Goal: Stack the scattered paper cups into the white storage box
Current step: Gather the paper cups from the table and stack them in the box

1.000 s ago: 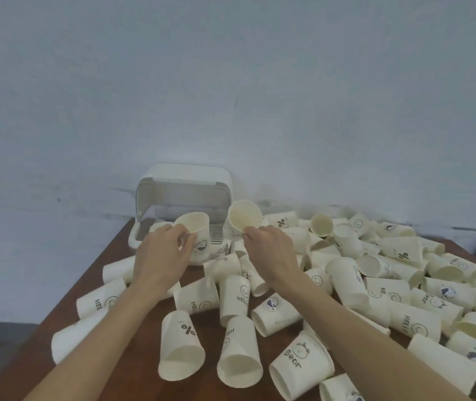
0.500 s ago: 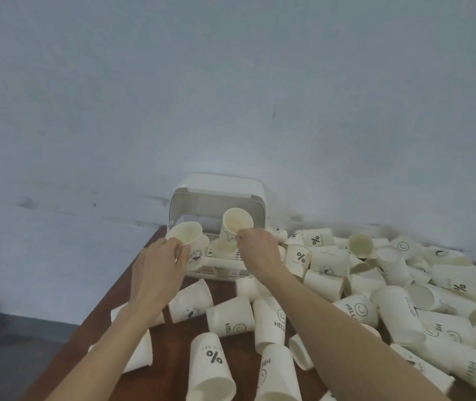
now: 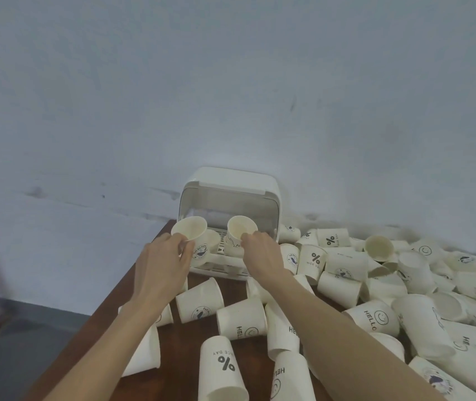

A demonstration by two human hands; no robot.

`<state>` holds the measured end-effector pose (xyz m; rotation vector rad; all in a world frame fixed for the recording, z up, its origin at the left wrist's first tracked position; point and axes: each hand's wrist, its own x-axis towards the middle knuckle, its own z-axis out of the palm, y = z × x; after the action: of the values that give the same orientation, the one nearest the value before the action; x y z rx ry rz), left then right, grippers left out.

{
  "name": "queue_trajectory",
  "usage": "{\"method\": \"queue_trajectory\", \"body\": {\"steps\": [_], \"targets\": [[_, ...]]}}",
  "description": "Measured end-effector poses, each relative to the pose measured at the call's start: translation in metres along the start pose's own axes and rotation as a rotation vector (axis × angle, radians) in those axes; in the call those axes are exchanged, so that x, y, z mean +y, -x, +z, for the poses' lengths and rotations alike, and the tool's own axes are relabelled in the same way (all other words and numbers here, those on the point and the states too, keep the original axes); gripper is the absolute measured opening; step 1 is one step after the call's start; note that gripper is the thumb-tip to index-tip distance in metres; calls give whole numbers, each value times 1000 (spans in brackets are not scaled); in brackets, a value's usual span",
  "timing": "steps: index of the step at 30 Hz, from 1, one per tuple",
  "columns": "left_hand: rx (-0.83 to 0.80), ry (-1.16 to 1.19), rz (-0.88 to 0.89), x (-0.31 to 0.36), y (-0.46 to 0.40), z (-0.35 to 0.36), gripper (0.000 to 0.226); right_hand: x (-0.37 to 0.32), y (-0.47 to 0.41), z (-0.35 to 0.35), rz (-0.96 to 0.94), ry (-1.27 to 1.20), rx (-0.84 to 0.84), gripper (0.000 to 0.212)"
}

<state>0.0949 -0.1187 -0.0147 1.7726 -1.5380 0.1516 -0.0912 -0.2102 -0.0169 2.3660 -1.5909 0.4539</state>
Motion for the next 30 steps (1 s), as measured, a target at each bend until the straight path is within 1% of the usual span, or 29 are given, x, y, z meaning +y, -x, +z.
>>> {"method": "queue_trajectory", "body": {"steps": [6,11,13,16,18,20,22,26,27,29,30], "targets": [[14,-8,20,2,-6,4,26,-1,-1,-2,-26,90,-42,31],[38,-18,35,4,-19,4,27,-3,0,9,-16,93,-160,32],[60,-41,55,5,-26,5,27,-2,3,14,-13,72,-171,30],[110,-56,88,9,-35,7,22,-1,10,20,-61,113,-91,26],[138,-76,124,9,-42,11,18,-3,11,22,-61,153,-48,23],[130,-103,146,7,-49,19,17,-3,9,29,-67,178,-7,28],[100,-106,152,1,-55,30,17,0,9,35,-70,187,12,28],[53,-103,169,-8,-60,50,19,2,9,43,-87,183,94,10],[51,-103,181,-9,-61,54,18,2,9,44,-78,173,107,13],[52,-103,210,-10,-62,58,15,2,7,49,-61,149,159,30],[58,-99,221,-9,-64,59,15,2,6,49,-59,145,191,35]]}}
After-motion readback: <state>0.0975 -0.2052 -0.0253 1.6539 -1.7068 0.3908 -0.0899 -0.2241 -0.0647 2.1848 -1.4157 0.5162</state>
